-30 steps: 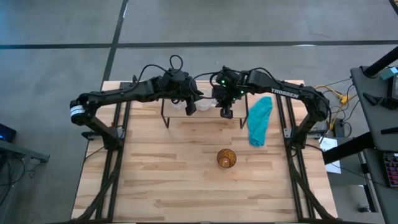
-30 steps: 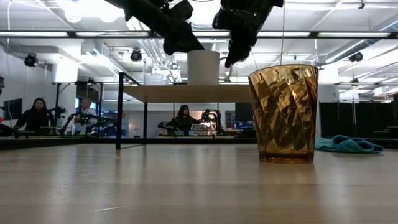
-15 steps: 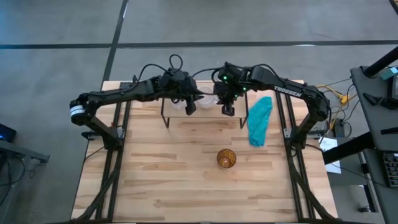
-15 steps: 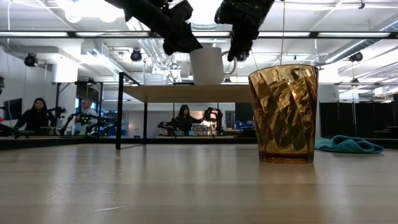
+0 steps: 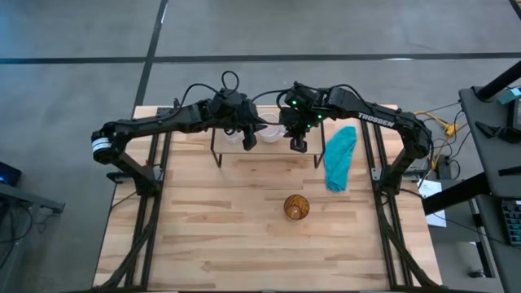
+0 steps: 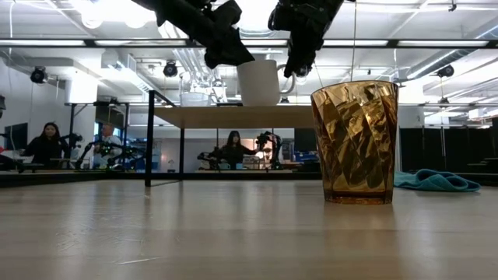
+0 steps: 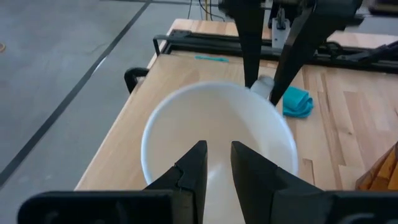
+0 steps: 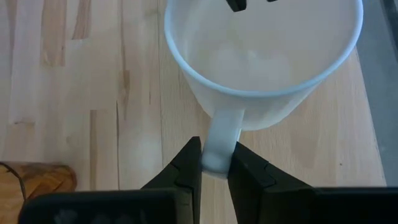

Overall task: Stack small to large cups/mugs on shelf
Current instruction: Put the white mug on the shelf

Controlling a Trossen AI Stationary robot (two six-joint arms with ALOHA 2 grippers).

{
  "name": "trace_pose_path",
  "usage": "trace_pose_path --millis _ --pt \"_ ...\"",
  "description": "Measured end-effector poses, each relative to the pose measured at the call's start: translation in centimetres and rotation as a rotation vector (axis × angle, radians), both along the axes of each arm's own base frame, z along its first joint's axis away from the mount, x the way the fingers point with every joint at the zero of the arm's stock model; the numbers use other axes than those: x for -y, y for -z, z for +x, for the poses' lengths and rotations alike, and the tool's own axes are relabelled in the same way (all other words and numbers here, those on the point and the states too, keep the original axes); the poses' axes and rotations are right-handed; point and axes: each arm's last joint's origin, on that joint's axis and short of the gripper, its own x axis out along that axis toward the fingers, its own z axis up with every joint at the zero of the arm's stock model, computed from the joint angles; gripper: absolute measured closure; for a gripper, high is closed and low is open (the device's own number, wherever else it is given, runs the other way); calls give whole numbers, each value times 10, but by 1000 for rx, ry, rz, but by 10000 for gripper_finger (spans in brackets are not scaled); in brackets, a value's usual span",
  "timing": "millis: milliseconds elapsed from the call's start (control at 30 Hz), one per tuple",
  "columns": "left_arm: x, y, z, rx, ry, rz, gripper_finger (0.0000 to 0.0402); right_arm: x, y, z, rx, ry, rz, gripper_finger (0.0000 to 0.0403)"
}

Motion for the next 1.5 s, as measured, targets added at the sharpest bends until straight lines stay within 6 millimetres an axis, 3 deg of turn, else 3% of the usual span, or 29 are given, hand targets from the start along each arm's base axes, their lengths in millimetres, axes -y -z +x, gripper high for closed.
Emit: trace_pose_path --millis 967,1500 --pt "0 -6 0 11 0 4 343 1 5 2 6 9 6 352" --pt "0 -5 0 10 1 3 343 4 17 12 -1 10 22 352"
